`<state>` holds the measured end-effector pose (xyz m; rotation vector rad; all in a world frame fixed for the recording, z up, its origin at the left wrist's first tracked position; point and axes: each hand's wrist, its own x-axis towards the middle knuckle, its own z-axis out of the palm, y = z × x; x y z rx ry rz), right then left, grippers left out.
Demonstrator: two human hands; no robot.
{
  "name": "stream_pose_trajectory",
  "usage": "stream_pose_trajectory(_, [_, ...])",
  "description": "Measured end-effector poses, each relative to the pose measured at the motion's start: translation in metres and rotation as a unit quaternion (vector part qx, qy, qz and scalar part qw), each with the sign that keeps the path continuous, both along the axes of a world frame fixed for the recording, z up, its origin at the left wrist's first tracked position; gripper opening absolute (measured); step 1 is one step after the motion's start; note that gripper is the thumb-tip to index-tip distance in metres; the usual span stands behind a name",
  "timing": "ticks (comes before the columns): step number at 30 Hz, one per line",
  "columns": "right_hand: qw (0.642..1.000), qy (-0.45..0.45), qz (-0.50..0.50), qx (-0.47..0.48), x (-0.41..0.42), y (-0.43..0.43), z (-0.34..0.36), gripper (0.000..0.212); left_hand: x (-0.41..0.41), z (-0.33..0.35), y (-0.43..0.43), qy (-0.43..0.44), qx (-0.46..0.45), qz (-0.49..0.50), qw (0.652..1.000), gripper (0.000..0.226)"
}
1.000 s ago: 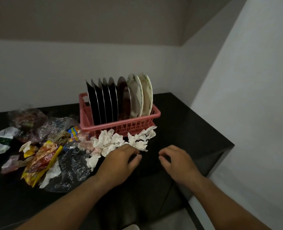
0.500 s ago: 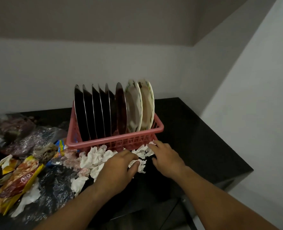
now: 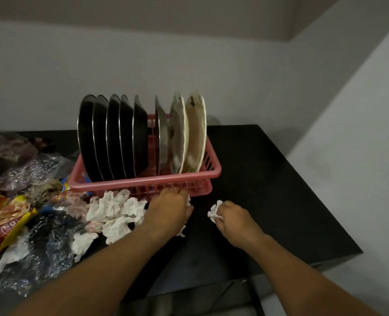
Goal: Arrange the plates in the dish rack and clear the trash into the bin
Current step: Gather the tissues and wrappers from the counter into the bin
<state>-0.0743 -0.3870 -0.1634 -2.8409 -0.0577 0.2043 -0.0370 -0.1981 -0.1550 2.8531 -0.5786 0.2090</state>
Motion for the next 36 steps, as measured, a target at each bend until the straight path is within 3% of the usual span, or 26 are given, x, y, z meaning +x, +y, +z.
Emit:
stream_pose_trajectory(3, [1.000, -0.001, -0.007, 0.020, -0.010, -0.013, 0.010, 0.018, 0.014, -0.004, -0.015, 0.025, 0.082, 0.030, 0.996, 0.040])
stream_pose_trajectory(5, [0.999, -0.005, -0.015, 0.048, -0.015, -0.018, 0.016, 0.013, 0.018, -0.010, -0.019, 0.045, 0.113, 0.033, 0.992, 0.029])
stream_pose_trajectory(10, [0.992, -0.007, -0.036, 0.117, -0.019, -0.024, 0.014, 0.006, 0.028, -0.023, -0.015, 0.064, 0.117, -0.022, 0.991, 0.012])
stream_pose_trajectory(14, [0.984, -0.044, -0.056, 0.163, -0.020, -0.022, 0.004, 0.021, 0.034, -0.020, -0.010, 0.058, 0.051, -0.073, 0.994, 0.008])
stream_pose_trajectory(18, [0.966, -0.040, -0.115, 0.227, -0.017, -0.017, 0.000, 0.022, 0.034, -0.003, -0.004, 0.075, -0.052, -0.117, 0.989, 0.016])
stream_pose_trajectory(27, [0.944, -0.053, -0.140, 0.295, -0.003, 0.013, 0.019, 0.028, 0.019, 0.020, 0.012, 0.034, -0.111, -0.197, 0.973, 0.013])
stream_pose_trajectory(33, [0.931, -0.070, -0.166, 0.317, -0.006, 0.037, 0.029, 0.027, 0.017, 0.035, 0.035, 0.093, -0.181, -0.129, 0.971, 0.010])
stream_pose_trajectory(36, [0.936, -0.050, -0.162, 0.307, -0.005, 0.051, 0.025, 0.030, 0.015, 0.038, 0.052, 0.082, -0.185, -0.110, 0.973, 0.022])
